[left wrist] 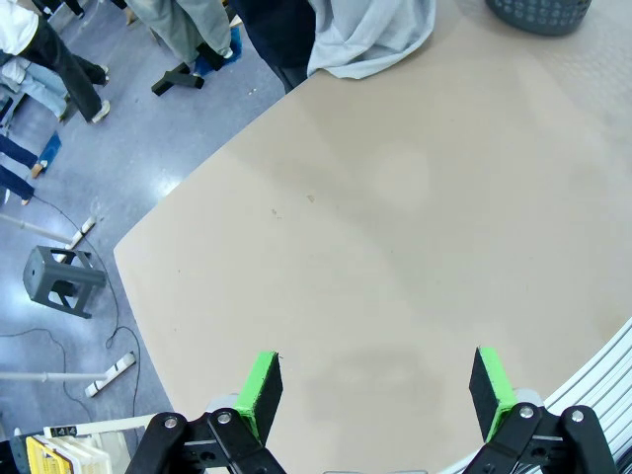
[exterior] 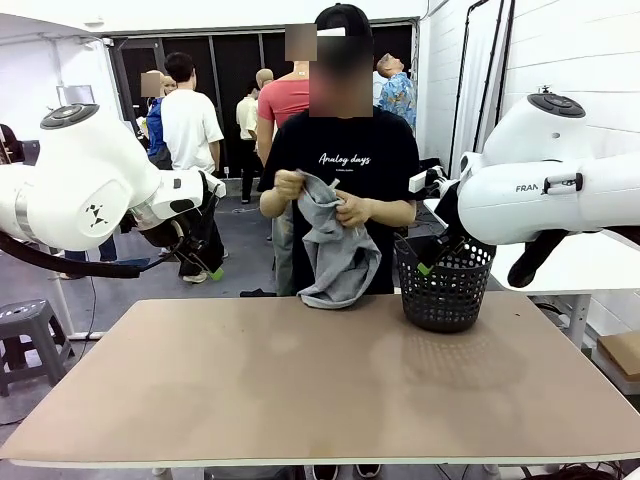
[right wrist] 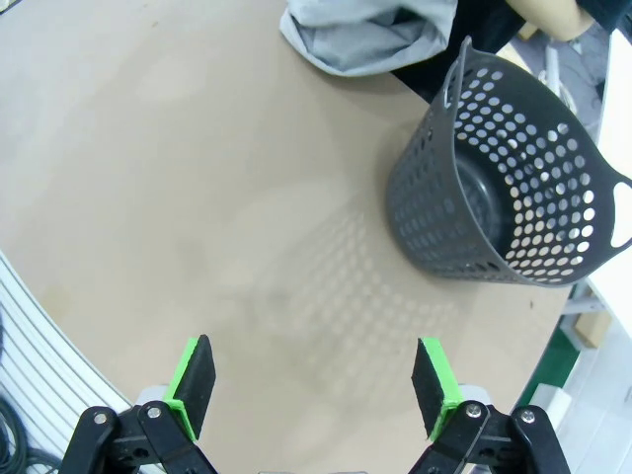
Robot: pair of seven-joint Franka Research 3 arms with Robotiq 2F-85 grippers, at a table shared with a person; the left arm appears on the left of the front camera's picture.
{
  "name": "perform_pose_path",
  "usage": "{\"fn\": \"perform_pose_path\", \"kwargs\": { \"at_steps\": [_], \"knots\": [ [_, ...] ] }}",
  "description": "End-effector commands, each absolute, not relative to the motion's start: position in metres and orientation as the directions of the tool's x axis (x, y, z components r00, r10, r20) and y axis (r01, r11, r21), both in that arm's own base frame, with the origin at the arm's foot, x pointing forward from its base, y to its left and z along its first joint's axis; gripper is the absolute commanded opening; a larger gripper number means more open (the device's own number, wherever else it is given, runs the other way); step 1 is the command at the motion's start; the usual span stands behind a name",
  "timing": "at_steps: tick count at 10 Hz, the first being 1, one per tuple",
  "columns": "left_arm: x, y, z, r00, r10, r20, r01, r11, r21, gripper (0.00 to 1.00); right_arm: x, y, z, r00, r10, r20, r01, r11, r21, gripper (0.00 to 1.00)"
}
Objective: Fold the training pants.
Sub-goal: Grab both ends of the Training pants handed by a person.
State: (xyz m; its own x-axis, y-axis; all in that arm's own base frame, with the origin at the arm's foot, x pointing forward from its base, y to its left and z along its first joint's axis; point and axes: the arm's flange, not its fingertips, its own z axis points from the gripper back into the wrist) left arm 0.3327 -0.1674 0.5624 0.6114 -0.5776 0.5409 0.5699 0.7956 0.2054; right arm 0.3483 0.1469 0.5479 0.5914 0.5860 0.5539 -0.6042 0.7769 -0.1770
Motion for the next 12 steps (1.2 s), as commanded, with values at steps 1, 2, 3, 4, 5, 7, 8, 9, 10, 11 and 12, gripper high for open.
{"fn": "perform_pose_path", "kwargs": {
  "at_steps": [1,2,3,4,5,7,8,9,10,11,12],
  "knots": [
    [0.3335,-0.1665,0.5626,0.604,-0.585,0.541,0.576,0.790,0.211,1.00,0.3481,0.1473,0.5476,0.594,0.585,0.552,-0.609,0.775,-0.166,1.00],
    [0.3335,-0.1665,0.5626,0.604,-0.585,0.541,0.576,0.790,0.211,1.00,0.3481,0.1473,0.5476,0.594,0.585,0.552,-0.609,0.775,-0.166,1.00],
    [0.3335,-0.1665,0.5626,0.604,-0.585,0.541,0.576,0.790,0.211,1.00,0.3481,0.1473,0.5476,0.594,0.585,0.552,-0.609,0.775,-0.166,1.00],
    [0.3335,-0.1665,0.5626,0.604,-0.585,0.541,0.576,0.790,0.211,1.00,0.3481,0.1473,0.5476,0.594,0.585,0.552,-0.609,0.775,-0.166,1.00],
    [0.3335,-0.1665,0.5626,0.604,-0.585,0.541,0.576,0.790,0.211,1.00,0.3481,0.1473,0.5476,0.594,0.585,0.552,-0.609,0.775,-0.166,1.00],
    [0.3335,-0.1665,0.5626,0.604,-0.585,0.541,0.576,0.790,0.211,1.00,0.3481,0.1473,0.5476,0.594,0.585,0.552,-0.609,0.775,-0.166,1.00],
    [0.3335,-0.1665,0.5626,0.604,-0.585,0.541,0.576,0.790,0.211,1.00,0.3481,0.1473,0.5476,0.594,0.585,0.552,-0.609,0.775,-0.166,1.00],
    [0.3335,-0.1665,0.5626,0.604,-0.585,0.541,0.576,0.790,0.211,1.00,0.3481,0.1473,0.5476,0.594,0.585,0.552,-0.609,0.775,-0.166,1.00],
    [0.3335,-0.1665,0.5626,0.604,-0.585,0.541,0.576,0.790,0.211,1.00,0.3481,0.1473,0.5476,0.594,0.585,0.552,-0.609,0.775,-0.166,1.00],
    [0.3335,-0.1665,0.5626,0.604,-0.585,0.541,0.576,0.790,0.211,1.00,0.3481,0.1473,0.5476,0.594,0.585,0.552,-0.609,0.775,-0.166,1.00],
    [0.3335,-0.1665,0.5626,0.604,-0.585,0.541,0.576,0.790,0.211,1.00,0.3481,0.1473,0.5476,0.594,0.585,0.552,-0.609,0.775,-0.166,1.00]
  ]
}}
